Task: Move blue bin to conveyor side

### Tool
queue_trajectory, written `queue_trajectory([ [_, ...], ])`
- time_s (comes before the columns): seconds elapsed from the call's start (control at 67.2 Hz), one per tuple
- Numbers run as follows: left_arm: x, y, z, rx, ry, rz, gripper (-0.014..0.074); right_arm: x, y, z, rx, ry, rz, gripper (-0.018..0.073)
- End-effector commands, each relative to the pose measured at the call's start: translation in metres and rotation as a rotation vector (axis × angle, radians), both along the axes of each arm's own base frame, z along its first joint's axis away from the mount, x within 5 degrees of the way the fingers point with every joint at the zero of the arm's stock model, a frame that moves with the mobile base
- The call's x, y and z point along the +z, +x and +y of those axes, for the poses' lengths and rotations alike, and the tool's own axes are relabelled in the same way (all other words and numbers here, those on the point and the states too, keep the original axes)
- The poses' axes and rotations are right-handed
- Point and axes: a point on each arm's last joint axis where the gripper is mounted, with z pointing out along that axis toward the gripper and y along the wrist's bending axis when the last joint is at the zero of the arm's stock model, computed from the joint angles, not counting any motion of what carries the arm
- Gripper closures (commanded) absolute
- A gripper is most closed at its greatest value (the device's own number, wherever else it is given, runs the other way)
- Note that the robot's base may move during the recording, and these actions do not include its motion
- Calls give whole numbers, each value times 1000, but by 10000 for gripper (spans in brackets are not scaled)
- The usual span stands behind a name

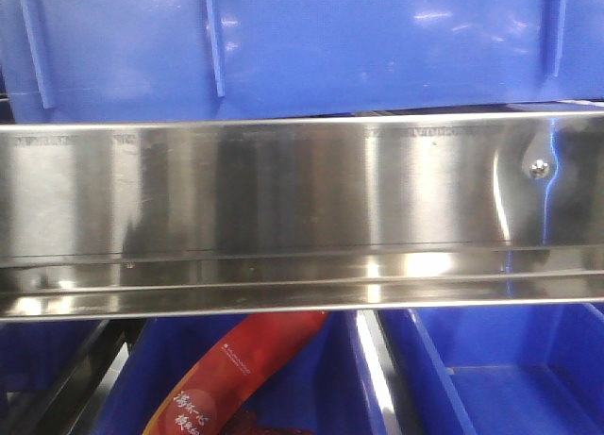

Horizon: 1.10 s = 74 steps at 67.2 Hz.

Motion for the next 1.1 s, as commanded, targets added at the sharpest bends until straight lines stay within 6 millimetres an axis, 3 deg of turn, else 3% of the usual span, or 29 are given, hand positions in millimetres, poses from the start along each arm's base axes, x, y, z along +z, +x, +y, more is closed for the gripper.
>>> queue_trajectory([
  [0.0,3,0,0,1,3,-25,603,2,0,0,-6,0,-17,630],
  [0.446,3,0,0,1,3,-25,603,2,0,0,-6,0,-17,630],
  [0.848,8,-1,0,0,1,-83,603,14,-1,-2,-26,13,-153,630],
  [1.086,23,-3,0,-2,6,-232,603,14,-1,-2,-26,18,-149,630],
])
